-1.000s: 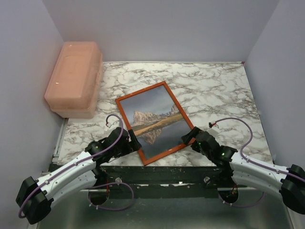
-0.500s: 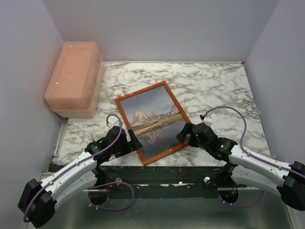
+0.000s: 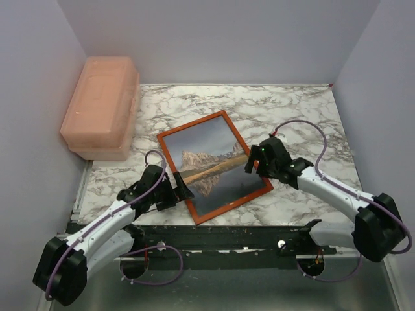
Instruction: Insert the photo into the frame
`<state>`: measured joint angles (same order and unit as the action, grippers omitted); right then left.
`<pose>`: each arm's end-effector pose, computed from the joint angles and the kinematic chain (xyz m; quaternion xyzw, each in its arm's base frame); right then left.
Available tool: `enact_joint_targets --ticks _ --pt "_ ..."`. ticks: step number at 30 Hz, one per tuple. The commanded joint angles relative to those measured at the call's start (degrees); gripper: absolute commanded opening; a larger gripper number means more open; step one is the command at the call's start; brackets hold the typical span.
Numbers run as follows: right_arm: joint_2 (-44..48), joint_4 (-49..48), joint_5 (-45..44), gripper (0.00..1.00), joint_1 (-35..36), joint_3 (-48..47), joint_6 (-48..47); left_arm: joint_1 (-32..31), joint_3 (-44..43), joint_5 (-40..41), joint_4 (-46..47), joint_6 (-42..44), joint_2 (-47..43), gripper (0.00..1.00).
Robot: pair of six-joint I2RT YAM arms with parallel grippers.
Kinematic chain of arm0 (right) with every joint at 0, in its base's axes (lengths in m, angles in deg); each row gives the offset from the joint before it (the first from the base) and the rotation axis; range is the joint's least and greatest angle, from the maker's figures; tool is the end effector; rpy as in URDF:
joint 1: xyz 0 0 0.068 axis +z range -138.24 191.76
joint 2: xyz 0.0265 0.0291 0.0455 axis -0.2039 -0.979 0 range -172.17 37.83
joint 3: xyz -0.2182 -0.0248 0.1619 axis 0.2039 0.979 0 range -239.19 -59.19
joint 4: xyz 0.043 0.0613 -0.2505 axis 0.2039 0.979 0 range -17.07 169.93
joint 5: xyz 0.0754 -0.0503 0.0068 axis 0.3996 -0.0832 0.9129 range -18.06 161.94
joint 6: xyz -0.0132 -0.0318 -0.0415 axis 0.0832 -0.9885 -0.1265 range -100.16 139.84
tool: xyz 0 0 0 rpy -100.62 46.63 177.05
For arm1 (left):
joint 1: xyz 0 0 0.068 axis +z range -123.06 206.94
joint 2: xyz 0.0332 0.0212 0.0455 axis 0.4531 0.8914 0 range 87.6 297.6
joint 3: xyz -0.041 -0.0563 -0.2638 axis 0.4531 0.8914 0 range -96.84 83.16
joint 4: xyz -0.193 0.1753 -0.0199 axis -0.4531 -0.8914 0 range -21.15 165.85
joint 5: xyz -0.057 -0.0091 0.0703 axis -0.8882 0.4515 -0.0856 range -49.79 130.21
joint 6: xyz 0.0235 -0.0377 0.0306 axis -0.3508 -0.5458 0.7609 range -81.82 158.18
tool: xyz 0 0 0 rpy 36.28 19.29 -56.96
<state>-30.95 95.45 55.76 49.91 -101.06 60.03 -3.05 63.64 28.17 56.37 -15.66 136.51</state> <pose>0.1951 0.1407 0.2201 0.0653 0.9276 0.1144 0.3495 0.1358 -0.0868 0.1625 -0.1564 0.9186 -0.3065 0.1943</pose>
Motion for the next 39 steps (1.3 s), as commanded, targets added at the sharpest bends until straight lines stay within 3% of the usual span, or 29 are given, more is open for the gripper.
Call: enact_joint_targets --ticks 1,7,12,21,39 --pt "-5.2 0.0 10.6 1.0 -9.9 -2.3 -6.5 2.2 -0.3 -3.8 1.2 2.9 1.7 0.98" --pt "-14.5 -2.4 18.3 1.0 -18.1 -4.6 -9.3 3.9 -0.1 -6.9 3.6 4.1 4.7 0.99" --pt "-17.3 -5.3 23.9 1.0 -18.2 -3.1 -8.9 4.2 -1.4 -7.7 4.9 4.6 7.9 0.98" --pt "-16.6 -13.9 33.6 1.0 -18.2 7.9 -3.5 4.2 -2.9 -8.9 6.8 6.0 11.5 0.95" --pt "-1.6 -8.3 33.8 1.0 -18.1 17.3 1.5 4.2 -12.6 -8.9 5.8 11.5 20.9 0.93"
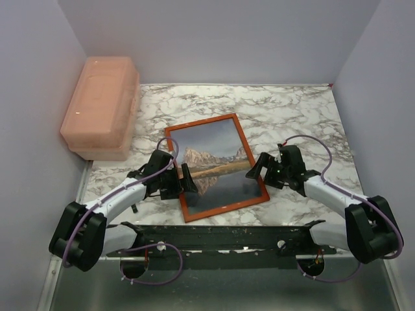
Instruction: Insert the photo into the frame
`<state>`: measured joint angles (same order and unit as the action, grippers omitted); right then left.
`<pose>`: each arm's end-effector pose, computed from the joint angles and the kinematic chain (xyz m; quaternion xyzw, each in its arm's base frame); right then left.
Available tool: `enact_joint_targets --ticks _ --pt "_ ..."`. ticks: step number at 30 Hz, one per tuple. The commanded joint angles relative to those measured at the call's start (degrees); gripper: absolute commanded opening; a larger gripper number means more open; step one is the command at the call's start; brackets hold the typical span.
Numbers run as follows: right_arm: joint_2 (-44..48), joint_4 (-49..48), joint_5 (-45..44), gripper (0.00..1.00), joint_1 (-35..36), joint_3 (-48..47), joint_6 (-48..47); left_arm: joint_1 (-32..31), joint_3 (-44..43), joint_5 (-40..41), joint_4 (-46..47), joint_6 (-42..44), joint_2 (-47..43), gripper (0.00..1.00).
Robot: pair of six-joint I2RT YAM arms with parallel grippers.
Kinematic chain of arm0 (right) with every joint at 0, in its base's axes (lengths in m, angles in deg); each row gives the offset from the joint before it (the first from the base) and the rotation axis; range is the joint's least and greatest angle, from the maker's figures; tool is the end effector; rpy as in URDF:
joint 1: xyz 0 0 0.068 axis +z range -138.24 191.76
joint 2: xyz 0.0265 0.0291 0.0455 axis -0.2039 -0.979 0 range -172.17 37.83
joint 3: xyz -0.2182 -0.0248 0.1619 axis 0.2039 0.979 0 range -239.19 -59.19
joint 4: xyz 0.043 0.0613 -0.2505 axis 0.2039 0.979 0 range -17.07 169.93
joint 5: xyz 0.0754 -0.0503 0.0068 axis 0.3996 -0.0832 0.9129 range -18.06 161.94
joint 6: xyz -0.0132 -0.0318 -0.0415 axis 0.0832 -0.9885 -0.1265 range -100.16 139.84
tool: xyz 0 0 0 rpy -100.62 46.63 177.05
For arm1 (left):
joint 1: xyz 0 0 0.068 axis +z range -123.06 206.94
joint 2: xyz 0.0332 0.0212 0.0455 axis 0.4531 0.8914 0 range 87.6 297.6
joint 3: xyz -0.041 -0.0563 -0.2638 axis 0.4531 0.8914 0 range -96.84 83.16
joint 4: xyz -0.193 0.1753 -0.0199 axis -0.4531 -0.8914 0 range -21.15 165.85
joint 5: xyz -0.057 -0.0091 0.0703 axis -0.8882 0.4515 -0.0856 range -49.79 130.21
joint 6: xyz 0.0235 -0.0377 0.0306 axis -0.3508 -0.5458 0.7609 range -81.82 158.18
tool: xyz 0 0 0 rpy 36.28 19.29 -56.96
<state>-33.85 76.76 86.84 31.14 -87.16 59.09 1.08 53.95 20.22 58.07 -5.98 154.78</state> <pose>0.2127 0.0846 0.1583 0.1132 0.9185 0.2812 0.2539 0.1820 -0.1017 0.1645 -0.0992 0.9373 -0.3023 0.1423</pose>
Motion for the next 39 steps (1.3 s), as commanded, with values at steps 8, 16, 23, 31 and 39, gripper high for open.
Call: enact_joint_targets --ticks 8,16,23,31,39 --pt "9.7 13.9 1.1 1.0 0.7 6.9 5.6 0.0 -6.9 -3.2 6.7 2.3 9.1 0.93" --pt "12.8 15.2 0.6 1.0 0.6 8.6 6.3 0.0 -7.6 -3.5 7.6 2.8 11.6 0.92" --pt "13.7 17.5 -3.1 1.0 0.7 6.8 6.6 0.0 -7.0 2.6 3.3 3.4 7.6 0.98" --pt "16.4 19.8 -7.1 1.0 0.7 2.7 6.9 0.0 -7.9 16.9 -6.4 2.8 -5.4 0.98" --pt "24.4 20.2 -8.7 1.0 0.6 0.2 5.3 0.2 -5.5 17.4 -5.2 7.6 -25.9 0.98"
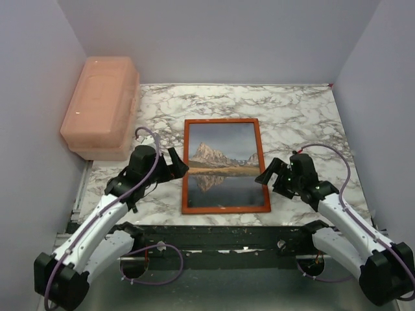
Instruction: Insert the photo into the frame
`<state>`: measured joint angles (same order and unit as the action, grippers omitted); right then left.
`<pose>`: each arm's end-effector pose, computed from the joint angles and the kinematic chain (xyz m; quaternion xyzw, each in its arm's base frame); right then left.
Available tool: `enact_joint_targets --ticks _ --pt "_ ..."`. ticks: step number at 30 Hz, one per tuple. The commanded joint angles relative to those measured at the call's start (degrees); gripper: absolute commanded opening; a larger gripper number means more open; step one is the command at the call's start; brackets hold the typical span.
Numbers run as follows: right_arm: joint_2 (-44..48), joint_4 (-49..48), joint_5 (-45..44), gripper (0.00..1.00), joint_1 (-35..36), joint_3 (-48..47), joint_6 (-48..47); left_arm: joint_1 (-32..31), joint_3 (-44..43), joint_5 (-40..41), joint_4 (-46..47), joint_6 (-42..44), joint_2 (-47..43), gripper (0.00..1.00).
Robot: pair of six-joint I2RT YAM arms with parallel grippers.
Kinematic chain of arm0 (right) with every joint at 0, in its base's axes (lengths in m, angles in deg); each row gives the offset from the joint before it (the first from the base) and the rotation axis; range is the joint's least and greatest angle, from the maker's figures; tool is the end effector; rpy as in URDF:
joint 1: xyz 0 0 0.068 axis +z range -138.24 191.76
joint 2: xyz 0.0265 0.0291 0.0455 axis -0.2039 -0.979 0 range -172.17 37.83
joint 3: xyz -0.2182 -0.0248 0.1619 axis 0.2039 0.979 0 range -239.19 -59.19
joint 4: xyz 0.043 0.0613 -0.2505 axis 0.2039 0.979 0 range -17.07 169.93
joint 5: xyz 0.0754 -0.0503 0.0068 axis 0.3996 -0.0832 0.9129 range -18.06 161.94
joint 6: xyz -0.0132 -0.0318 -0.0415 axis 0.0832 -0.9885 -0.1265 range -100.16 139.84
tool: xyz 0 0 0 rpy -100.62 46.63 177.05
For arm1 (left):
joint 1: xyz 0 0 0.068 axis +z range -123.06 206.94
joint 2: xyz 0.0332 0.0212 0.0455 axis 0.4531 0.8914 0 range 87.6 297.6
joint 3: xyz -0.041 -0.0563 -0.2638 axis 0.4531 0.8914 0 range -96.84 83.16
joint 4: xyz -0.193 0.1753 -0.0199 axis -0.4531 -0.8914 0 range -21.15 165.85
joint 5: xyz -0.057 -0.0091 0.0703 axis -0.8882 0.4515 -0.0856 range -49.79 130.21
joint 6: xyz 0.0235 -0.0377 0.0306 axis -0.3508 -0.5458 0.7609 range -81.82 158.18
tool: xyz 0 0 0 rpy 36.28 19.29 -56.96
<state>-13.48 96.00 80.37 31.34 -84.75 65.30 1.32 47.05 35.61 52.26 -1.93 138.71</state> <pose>0.1618 0.0631 0.1850 0.1838 0.9157 0.2466 0.2588 0.1720 -0.0855 0.2452 -0.0963 0.8953 -0.2656 0.3444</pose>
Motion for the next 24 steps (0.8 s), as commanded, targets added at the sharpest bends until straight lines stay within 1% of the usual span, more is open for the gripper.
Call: enact_joint_targets --ticks 1,4,8,9,12,17,21,23,24 --pt "5.5 0.4 -2.1 1.0 0.5 -2.0 -1.1 0.0 2.1 2.0 1.3 3.8 -12.5 0.99" --pt "11.4 -1.7 -1.8 1.0 0.5 -1.1 -2.1 0.0 4.9 2.9 3.6 5.0 -21.3 0.98" --pt "18.9 -3.0 -4.0 1.0 0.5 -0.1 -3.2 0.0 9.4 4.2 7.2 7.3 -30.7 0.99" --pt "20.7 -3.3 -4.4 1.0 0.5 0.1 -3.8 0.0 10.4 5.9 7.9 7.7 -32.4 0.98" --pt "24.8 -4.8 -5.0 1.0 0.5 1.0 -5.4 0.0 13.5 5.1 11.7 9.0 -36.6 0.99" --pt "27.3 -7.7 -5.9 1.0 0.5 2.6 -8.1 0.0 18.1 5.0 17.9 12.3 -38.3 0.99" --pt "25.6 -11.7 -7.1 1.0 0.4 3.0 -10.3 0.0 21.1 9.0 25.5 15.3 -36.8 0.99" --pt "23.3 -14.3 -8.2 1.0 0.4 2.0 -13.8 0.0 21.0 11.0 27.5 18.2 -35.4 0.98" --pt "21.7 -14.7 -10.4 1.0 0.4 1.3 -15.6 0.0 21.1 13.2 28.4 19.3 -34.5 0.98"
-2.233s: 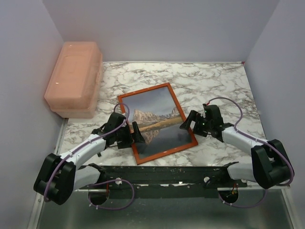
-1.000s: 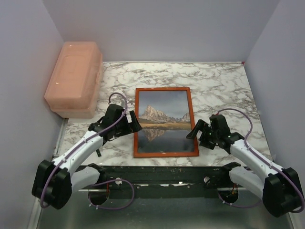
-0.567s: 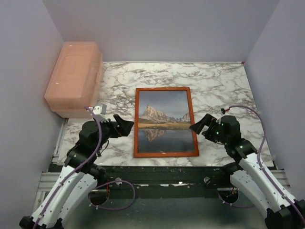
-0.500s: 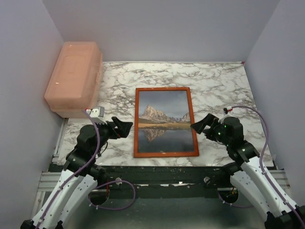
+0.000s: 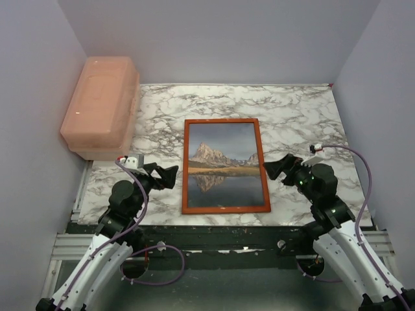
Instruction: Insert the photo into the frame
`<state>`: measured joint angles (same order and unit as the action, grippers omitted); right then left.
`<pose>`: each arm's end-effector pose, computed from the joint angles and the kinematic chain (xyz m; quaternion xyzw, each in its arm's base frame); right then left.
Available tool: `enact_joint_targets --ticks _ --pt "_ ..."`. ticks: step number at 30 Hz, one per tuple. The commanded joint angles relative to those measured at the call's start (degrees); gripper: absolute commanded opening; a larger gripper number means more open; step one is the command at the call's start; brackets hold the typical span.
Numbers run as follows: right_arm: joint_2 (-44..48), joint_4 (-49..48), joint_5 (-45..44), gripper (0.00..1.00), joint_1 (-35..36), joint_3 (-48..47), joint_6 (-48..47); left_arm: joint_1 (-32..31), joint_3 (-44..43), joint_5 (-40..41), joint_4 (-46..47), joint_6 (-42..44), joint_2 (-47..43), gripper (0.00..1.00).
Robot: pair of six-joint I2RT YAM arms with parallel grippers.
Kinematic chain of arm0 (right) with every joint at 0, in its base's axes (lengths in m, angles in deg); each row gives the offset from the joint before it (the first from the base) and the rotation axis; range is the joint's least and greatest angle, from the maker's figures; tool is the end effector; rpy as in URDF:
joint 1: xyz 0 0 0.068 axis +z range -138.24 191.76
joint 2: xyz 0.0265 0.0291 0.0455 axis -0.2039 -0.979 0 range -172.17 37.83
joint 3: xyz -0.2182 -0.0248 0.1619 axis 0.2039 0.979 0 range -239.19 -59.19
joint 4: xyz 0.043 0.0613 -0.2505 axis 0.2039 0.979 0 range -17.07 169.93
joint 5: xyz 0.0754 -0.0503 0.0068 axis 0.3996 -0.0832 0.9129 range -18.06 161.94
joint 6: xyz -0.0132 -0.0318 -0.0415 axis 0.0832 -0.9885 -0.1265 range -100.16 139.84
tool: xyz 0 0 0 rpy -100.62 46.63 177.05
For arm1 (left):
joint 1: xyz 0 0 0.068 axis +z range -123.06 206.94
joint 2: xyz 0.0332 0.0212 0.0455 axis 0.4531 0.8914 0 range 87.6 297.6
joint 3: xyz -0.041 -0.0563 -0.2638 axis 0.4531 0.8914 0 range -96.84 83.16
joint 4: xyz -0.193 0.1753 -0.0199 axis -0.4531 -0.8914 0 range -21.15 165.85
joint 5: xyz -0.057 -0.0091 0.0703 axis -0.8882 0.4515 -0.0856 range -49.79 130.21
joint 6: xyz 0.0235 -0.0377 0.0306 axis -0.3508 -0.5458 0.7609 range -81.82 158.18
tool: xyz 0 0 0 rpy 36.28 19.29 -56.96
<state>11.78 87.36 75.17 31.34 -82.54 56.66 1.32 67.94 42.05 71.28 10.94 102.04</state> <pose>0.1265 0.0472 0.2456 0.1040 0.7976 0.3005 0.5125 0.1068 -0.0499 0.2354 -0.0213 0.7298 -0.2937 0.6170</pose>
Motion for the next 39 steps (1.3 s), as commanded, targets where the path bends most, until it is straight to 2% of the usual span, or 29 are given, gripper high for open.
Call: enact_joint_targets --ticks 1,5,9,11,15,19,21,22,23,26,28,29,31,35,39 --pt "-6.0 -6.1 -7.2 1.0 0.5 -2.4 -8.7 0.0 0.2 9.1 10.1 7.3 3.1 0.98" --pt "-18.5 -5.7 -16.9 1.0 0.4 -7.3 -15.3 0.1 0.5 15.9 11.9 12.7 8.0 0.98" --pt "-29.7 -10.6 -20.9 1.0 0.4 -8.3 -20.4 0.2 2.2 22.6 15.9 16.8 13.7 0.98" --pt "-32.6 -17.9 -22.3 1.0 0.4 -5.3 -21.9 0.5 2.4 23.6 18.9 17.4 16.0 0.99" --pt "-34.6 -35.1 -27.0 1.0 0.3 1.9 -24.5 1.3 4.5 25.9 33.6 23.6 23.2 0.99" --pt "-37.6 -51.2 -29.5 1.0 -0.4 8.1 -29.2 3.7 5.7 24.9 43.1 25.7 31.1 0.98" --pt "-40.5 -58.4 -28.2 1.0 -2.0 10.4 -28.8 4.8 8.5 23.7 52.0 25.7 36.6 0.98" --pt "-42.3 -61.4 -27.9 1.0 -2.8 11.4 -27.9 5.6 9.6 23.7 60.1 26.8 40.2 0.99" --pt "-43.9 -64.7 -27.1 1.0 -3.5 12.0 -27.3 5.7 9.0 23.6 61.8 27.0 42.3 0.98" --pt "-47.7 -69.7 -24.6 1.0 -5.0 11.8 -28.8 6.8 6.0 19.2 64.0 30.3 47.7 0.98" --pt "-50.4 -75.1 -23.8 1.0 -5.7 12.1 -30.6 7.2 1.6 17.7 55.4 29.2 48.7 0.98" --pt "-52.2 -76.6 -23.7 1.0 -6.4 11.6 -30.6 7.9 0.4 16.8 54.9 29.4 50.2 0.99" --pt "-54.6 -77.0 -22.4 1.0 -8.1 9.9 -30.4 8.6 -2.5 15.8 50.3 28.6 51.5 0.98" --pt "-58.6 -76.0 -19.5 1.0 -10.7 6.4 -30.3 11.5 -2.0 11.4 49.7 27.5 50.4 0.98" --pt "-57.9 -75.0 -16.2 1.0 -13.4 6.5 -28.3 15.0 -1.9 7.5 48.9 24.1 49.6 0.98"
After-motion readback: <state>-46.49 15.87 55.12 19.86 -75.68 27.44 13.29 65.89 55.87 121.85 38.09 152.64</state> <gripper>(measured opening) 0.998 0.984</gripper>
